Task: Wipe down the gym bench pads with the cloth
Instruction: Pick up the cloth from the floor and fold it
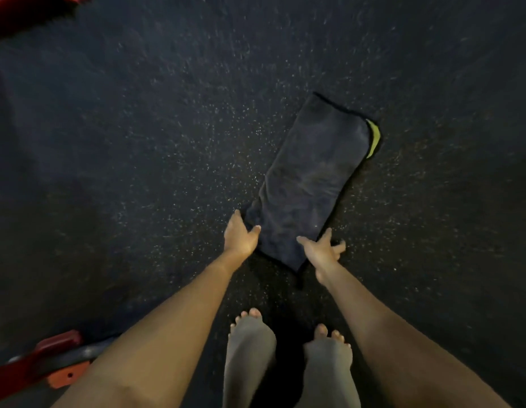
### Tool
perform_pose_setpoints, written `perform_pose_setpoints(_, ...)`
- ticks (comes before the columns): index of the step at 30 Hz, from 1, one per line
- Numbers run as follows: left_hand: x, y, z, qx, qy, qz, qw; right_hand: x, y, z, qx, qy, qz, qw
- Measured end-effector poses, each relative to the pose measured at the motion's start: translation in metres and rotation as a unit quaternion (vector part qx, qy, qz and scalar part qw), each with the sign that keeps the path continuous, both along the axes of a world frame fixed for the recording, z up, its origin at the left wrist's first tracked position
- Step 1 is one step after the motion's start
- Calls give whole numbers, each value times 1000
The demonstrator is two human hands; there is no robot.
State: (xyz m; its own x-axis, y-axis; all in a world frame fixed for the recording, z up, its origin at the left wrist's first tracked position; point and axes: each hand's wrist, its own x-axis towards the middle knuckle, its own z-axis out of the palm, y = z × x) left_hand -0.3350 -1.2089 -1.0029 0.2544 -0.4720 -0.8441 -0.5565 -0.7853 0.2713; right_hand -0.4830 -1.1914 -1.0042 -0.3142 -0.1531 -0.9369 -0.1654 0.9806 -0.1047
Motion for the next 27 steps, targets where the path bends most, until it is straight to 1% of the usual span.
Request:
perform_pose_setpoints(2, -1, 1, -12, 4, -7, -8, 1000, 9, 3, -12, -22, 14, 1, 1000)
perform_pose_setpoints(4, -2, 3, -15, -13, 0, -4, 1000, 15, 7, -14, -63, 37, -29, 997)
perform_pose_setpoints(6, -4, 6, -7, -26, 45, 34, 998, 14, 8, -6, -101, 26, -93, 990)
perform_pose_setpoints(7, -5, 9, 1, -29, 70, 66, 995, 13, 7, 1, -113, 7, -137, 984)
perform_pose_setpoints(9, -6, 11, 24, -62, 84, 117, 988, 10, 4, 23, -135, -12, -196, 971)
perform_pose_setpoints(13, -10, -6, 95, -128, 77, 194, 970, 2, -15, 90, -183, 16, -224, 957)
perform_pose_setpoints(16, -17, -29, 176, -191, 99, 218, 952, -10, -37, 171, -228, 23, -225, 947)
perform_pose_setpoints(18, -23, -46, 233, -232, 124, 234, 936, -17, -55, 225, -266, 9, -224, 938)
perform_pose_setpoints(20, -26, -60, 299, -262, 129, 245, 925, -20, -73, 291, -297, -3, -223, 928)
perform_pose_setpoints(24, -31, -85, 446, -340, 152, 296, 879, -22, -104, 430, -377, -29, -181, 908)
perform_pose_setpoints(27, -33, -92, 557, -377, 162, 334, 849, -24, -120, 531, -432, -46, -142, 889)
